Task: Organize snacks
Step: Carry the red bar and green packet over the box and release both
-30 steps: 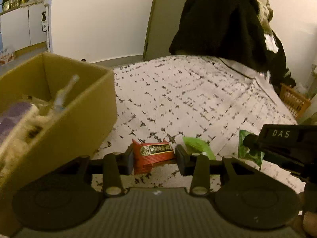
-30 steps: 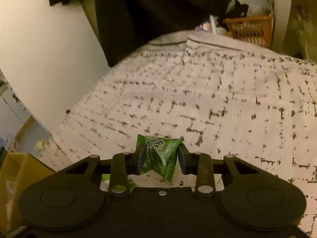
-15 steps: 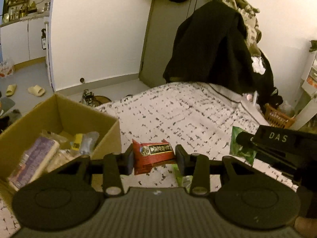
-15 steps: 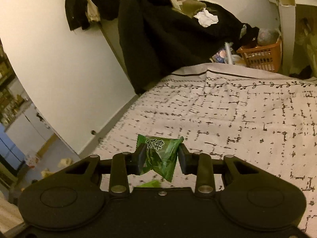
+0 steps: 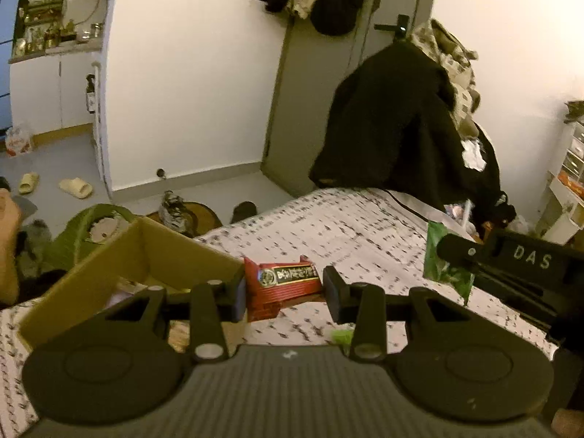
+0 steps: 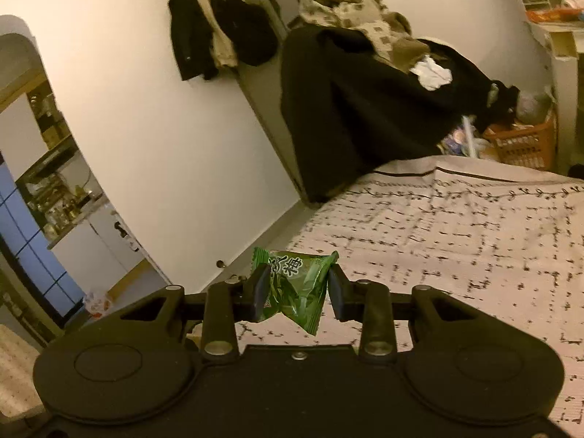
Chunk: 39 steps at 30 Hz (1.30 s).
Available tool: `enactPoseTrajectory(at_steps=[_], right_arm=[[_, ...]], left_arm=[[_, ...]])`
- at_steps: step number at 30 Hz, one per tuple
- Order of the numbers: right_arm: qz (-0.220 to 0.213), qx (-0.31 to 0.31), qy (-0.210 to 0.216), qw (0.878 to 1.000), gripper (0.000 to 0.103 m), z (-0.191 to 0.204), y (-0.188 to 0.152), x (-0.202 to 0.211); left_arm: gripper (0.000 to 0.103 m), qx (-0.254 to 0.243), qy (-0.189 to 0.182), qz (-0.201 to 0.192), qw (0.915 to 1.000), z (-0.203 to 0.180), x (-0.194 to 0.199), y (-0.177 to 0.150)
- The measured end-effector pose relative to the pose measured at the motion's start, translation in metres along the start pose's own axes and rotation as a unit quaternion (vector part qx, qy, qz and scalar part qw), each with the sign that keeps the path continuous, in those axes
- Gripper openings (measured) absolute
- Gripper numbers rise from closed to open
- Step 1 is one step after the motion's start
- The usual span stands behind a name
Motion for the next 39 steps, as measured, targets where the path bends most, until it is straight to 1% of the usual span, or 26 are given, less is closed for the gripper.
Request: enactPoseTrajectory(at_steps=[10, 15, 24, 31, 34, 39], right_arm=[[0.004, 0.034, 0.024, 0.999, 0.034, 0.042, -0.014, -0.004], [0.001, 0.049, 0.034, 0.998, 0.034, 0.064, -0.022, -0.004], [0.009, 0.074, 0.044, 0.996, 0.034, 0.099, -0.04, -0.012], [0.022, 0.089, 0.045, 0.995, 0.035, 0.117, -0.059, -0.027], [0.03, 0.104, 0.046, 0.993, 0.035, 0.124, -0.068, -0.032], [0.033, 0.11, 0.053, 0.992, 0.035, 0.13, -0.075, -0.034]], left_arm=[[0.04, 0.017, 0.039, -0.018, 0.9989, 0.059, 0.014, 0.023], [0.04, 0.027, 0.055, -0.018, 0.998, 0.088, 0.015, 0.028], [0.04, 0.043, 0.082, -0.013, 0.9956, 0.143, 0.009, 0.029], [0.04, 0.045, 0.081, 0.0, 0.9957, 0.172, -0.005, 0.021], [0.04, 0.044, 0.075, 0.005, 0.9962, 0.173, -0.012, 0.019], [0.041, 0.044, 0.057, 0.005, 0.9974, 0.167, -0.022, 0.017]])
Point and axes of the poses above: each gripper's, at about its wrist camera, not at the fingertips, and x roughly against the way its jaws point, z to its left, y to its top, the point moved 10 cm from there along -x, roughly the way its jaws point, and after that the axes turned 2 degrees about -z, right-handed, at the moved point
